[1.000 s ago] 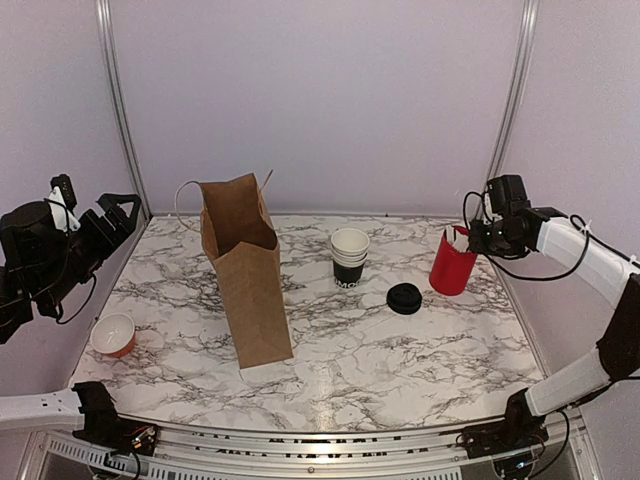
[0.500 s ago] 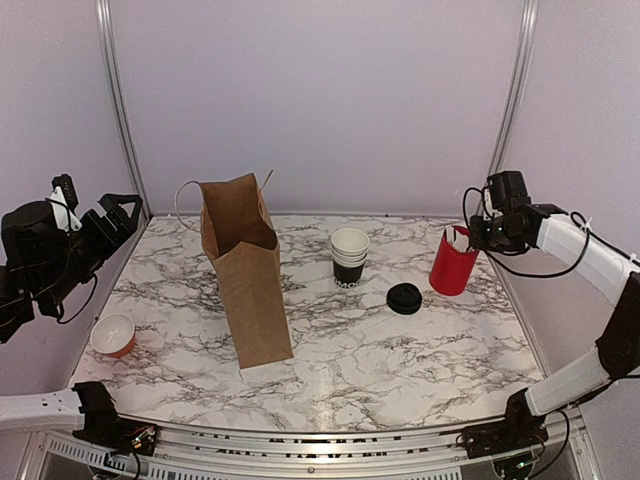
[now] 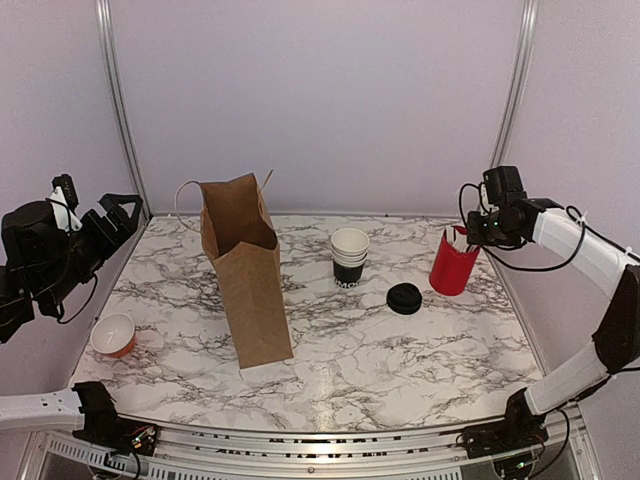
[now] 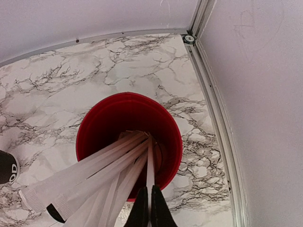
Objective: Pack the takeout coffee
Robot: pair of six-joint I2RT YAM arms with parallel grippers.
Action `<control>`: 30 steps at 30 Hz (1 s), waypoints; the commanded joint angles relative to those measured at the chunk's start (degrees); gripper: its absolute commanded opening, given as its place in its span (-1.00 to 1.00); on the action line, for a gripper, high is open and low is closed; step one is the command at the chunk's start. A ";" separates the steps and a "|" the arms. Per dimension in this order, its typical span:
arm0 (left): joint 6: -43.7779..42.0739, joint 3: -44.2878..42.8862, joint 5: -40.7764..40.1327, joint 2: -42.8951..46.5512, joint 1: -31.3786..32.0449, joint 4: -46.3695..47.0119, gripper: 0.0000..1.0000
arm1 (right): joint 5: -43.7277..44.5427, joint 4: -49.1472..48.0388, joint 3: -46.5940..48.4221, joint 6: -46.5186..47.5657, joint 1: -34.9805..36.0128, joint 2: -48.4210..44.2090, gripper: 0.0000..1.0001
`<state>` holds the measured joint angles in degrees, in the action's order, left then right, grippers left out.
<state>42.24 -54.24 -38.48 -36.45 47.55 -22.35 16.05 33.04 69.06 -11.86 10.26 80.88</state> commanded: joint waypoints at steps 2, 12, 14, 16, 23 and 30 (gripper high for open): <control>-0.27 -0.78 0.16 -0.38 -0.35 -0.02 0.98 | 3.97 0.70 3.99 0.66 1.66 0.26 -1.00; -0.40 -0.69 0.25 -0.22 -0.35 0.18 0.98 | 8.99 8.13 12.41 0.28 5.29 -0.26 -1.00; -0.41 -0.63 0.25 -0.18 -0.35 0.18 0.98 | 9.42 9.76 14.64 0.27 5.76 -0.41 -1.00; -0.33 -0.53 0.33 -0.16 -0.35 0.29 0.98 | 9.74 11.46 16.83 0.31 6.28 -0.50 -1.00; -0.31 -0.17 0.65 -0.33 -0.35 0.92 0.98 | 8.55 16.61 24.47 0.01 7.46 -1.87 -1.00; -0.33 0.00 0.80 -0.55 -0.35 1.36 0.98 | 5.64 21.54 32.02 0.84 7.49 -3.33 -1.00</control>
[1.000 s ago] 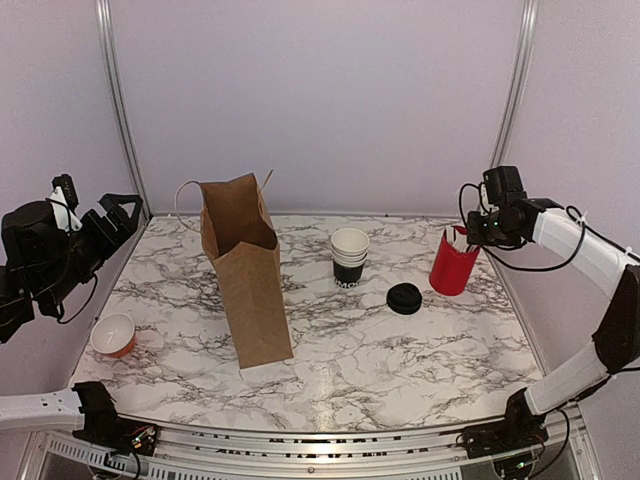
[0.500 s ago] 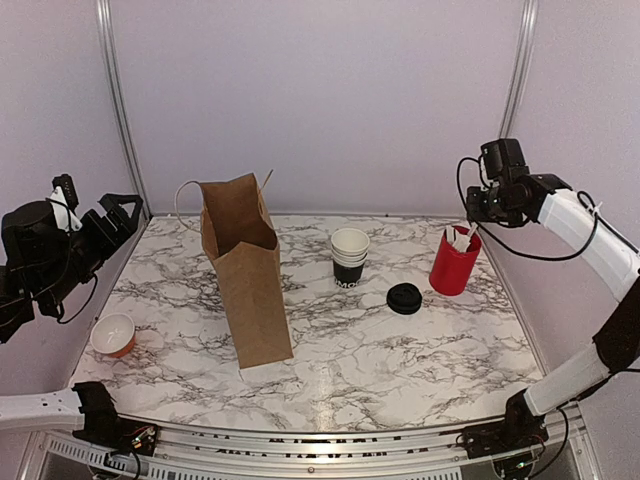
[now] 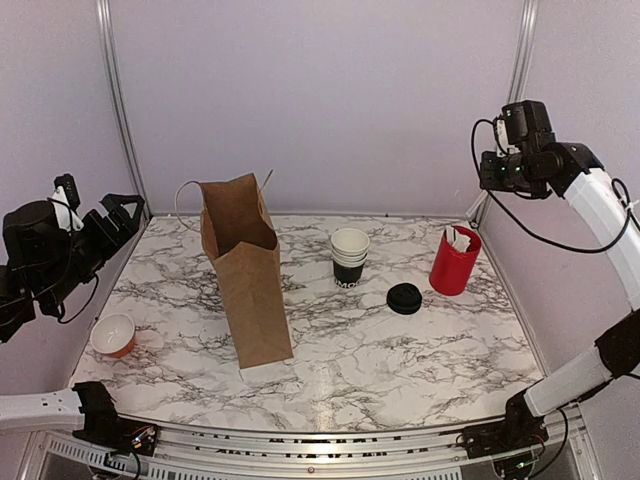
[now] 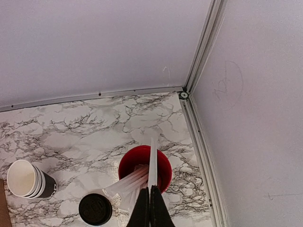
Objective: Pack the takeout coffee
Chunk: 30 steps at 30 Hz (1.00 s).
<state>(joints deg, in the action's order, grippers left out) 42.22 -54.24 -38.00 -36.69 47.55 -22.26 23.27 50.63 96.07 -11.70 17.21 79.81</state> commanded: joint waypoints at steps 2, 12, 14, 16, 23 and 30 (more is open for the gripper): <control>-0.25 0.14 0.35 -0.27 -0.35 1.40 0.98 | -2.36 5.02 8.12 0.95 0.54 -2.73 -1.00; -0.22 0.44 0.56 -0.42 -0.35 1.87 0.98 | -14.86 3.70 15.18 1.76 0.54 -5.36 -1.00; -0.16 0.58 0.64 -0.38 -0.35 1.95 0.99 | -21.42 1.46 15.05 1.60 0.48 -6.02 -1.00; -0.12 0.70 0.67 -0.32 -0.35 1.89 0.98 | -28.04 -1.37 14.54 0.90 0.54 -6.75 -1.00; 0.02 0.89 0.56 -0.05 -0.35 1.91 0.98 | -48.95 -10.60 13.17 -3.99 1.66 -7.36 -1.00; 0.36 1.07 0.73 -0.09 -0.35 1.90 0.98 | -44.70 -13.95 14.72 -3.80 15.94 -4.08 -1.00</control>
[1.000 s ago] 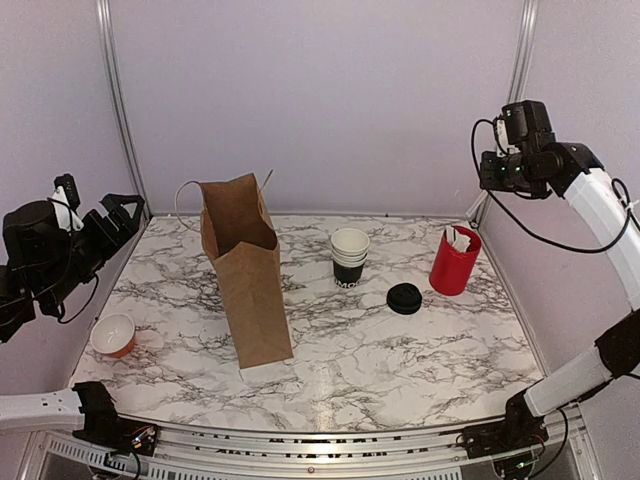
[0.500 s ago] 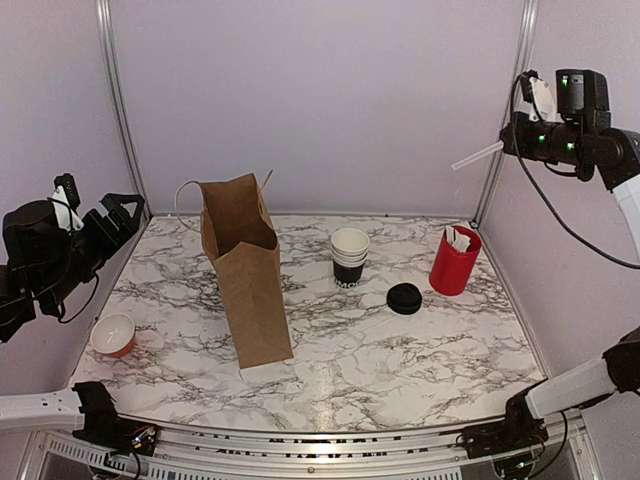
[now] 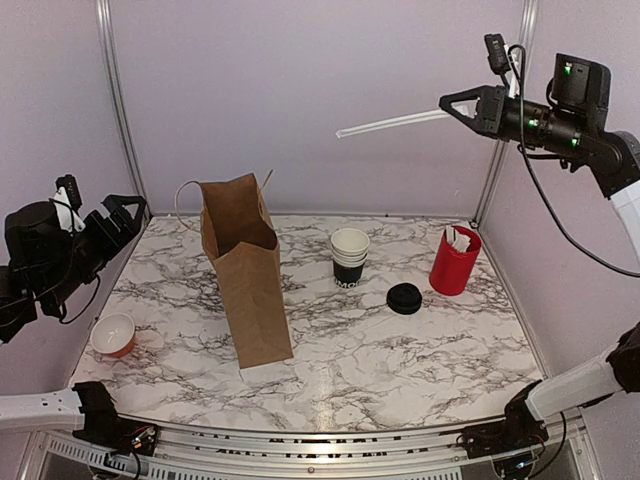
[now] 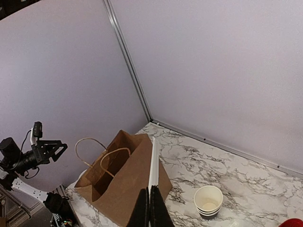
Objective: Pack the takeout coffee
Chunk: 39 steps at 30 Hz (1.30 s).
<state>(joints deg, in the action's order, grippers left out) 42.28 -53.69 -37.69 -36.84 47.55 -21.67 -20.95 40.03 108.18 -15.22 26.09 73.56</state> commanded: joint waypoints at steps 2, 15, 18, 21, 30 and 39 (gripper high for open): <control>0.26 0.58 0.42 0.18 -0.35 1.31 0.98 | 1.80 -2.51 4.78 0.73 11.55 4.13 -1.00; 0.27 1.05 0.56 1.51 -0.35 1.19 0.98 | 15.29 6.01 17.90 8.62 30.32 17.30 -1.00; 0.17 0.95 0.56 1.51 -0.35 1.11 0.98 | 18.32 8.27 20.41 9.49 32.57 20.82 -1.00; 0.26 0.96 0.44 1.53 -0.35 1.01 0.98 | 21.71 10.35 22.70 9.96 33.98 24.27 -1.00; 0.17 1.39 0.10 1.51 -0.35 0.95 0.98 | 22.36 10.51 23.39 10.61 35.53 29.95 -0.91; 0.59 2.25 -0.27 1.86 -0.35 0.30 0.98 | 21.63 9.28 23.11 10.92 35.53 30.01 -0.34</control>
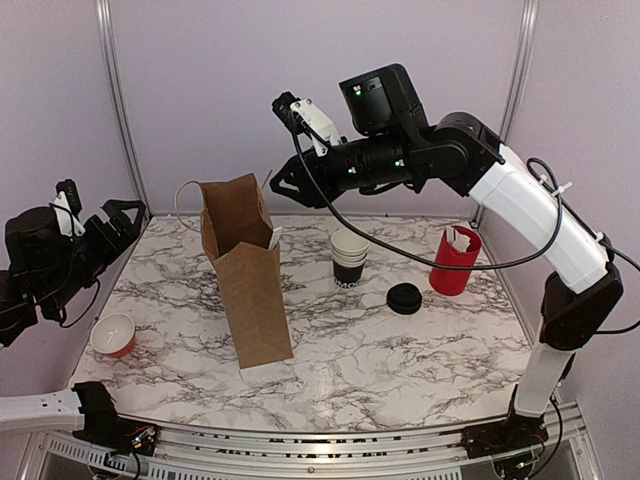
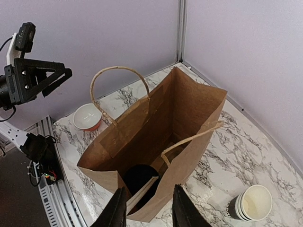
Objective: Pack the takeout coffee
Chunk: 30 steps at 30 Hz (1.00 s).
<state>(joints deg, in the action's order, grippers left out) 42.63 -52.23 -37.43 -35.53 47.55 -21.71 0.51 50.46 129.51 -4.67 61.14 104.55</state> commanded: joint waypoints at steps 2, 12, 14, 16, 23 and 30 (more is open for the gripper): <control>0.32 1.05 -0.77 0.55 -0.35 0.15 0.98 | 0.71 -1.15 1.46 0.36 0.46 -1.17 -0.21; 1.95 3.52 -1.91 -0.61 -0.48 -1.23 0.98 | 5.60 -5.06 -8.33 -1.16 -1.61 -7.23 0.88; 2.60 4.22 -2.23 -0.94 -0.60 -1.62 0.98 | 4.65 -6.41 -12.06 -2.45 -3.50 -9.25 0.89; 3.09 5.05 -2.14 -1.15 -1.01 -1.76 0.98 | 3.63 -8.28 -16.23 -3.23 -5.13 -11.43 0.90; 3.94 7.66 -0.50 -3.19 -3.27 -1.81 0.98 | 5.16 -14.83 -32.07 -5.27 -8.85 -19.59 0.99; 2.64 9.23 3.92 -6.57 -8.09 0.44 0.98 | 7.61 -22.19 -48.77 -8.14 -17.53 -28.18 1.00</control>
<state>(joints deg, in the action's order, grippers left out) 46.06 -44.18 -36.38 -40.75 41.65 -22.44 5.80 35.16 87.57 -10.15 48.80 81.10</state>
